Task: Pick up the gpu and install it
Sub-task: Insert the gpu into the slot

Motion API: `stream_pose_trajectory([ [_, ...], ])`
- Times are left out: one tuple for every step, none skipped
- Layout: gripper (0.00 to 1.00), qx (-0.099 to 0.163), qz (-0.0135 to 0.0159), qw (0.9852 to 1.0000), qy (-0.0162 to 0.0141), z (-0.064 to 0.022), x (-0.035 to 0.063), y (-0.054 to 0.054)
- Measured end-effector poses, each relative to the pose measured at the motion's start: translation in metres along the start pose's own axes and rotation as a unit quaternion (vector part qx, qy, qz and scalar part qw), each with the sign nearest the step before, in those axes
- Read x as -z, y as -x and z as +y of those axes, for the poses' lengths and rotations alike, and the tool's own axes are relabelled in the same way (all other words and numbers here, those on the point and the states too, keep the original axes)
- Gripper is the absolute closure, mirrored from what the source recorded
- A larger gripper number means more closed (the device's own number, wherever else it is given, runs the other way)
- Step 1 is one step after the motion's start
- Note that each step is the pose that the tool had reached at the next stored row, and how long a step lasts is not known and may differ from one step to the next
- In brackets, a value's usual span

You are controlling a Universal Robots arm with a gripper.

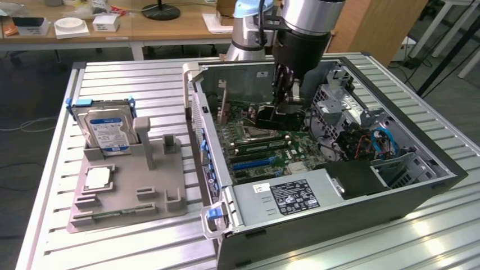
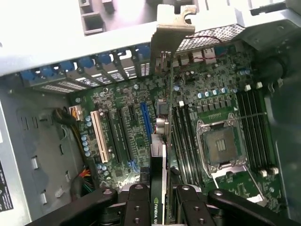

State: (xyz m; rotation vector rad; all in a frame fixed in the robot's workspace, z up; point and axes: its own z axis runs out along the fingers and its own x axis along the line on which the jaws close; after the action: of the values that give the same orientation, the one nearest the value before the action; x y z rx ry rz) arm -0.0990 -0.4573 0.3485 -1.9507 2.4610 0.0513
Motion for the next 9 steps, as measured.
stream_pose_trajectory([
  [0.74, 0.006, 0.0002, 1.0000, 0.0001, -0.0001, -0.0005, 0.0000],
  [0.74, 0.013, 0.0003, 0.9999, 0.0002, -0.0002, -0.0011, 0.0000],
  [0.74, 0.019, 0.0004, 0.9998, 0.0004, -0.0003, -0.0015, 0.0000],
  [0.74, 0.026, 0.0006, 0.9997, 0.0005, -0.0004, -0.0020, 0.0000],
  [0.74, 0.032, 0.0008, 0.9995, 0.0007, -0.0005, -0.0025, 0.0000],
  [0.74, 0.039, 0.0009, 0.9993, 0.0008, -0.0006, -0.0030, 0.0001],
  [0.74, 0.045, 0.0011, 0.9990, 0.0010, -0.0008, -0.0035, 0.0001],
  [0.74, 0.052, 0.0013, 0.9987, 0.0011, -0.0009, -0.0040, 0.0001],
  [0.74, 0.058, 0.0014, 0.9983, 0.0012, -0.0010, -0.0045, 0.0001],
])
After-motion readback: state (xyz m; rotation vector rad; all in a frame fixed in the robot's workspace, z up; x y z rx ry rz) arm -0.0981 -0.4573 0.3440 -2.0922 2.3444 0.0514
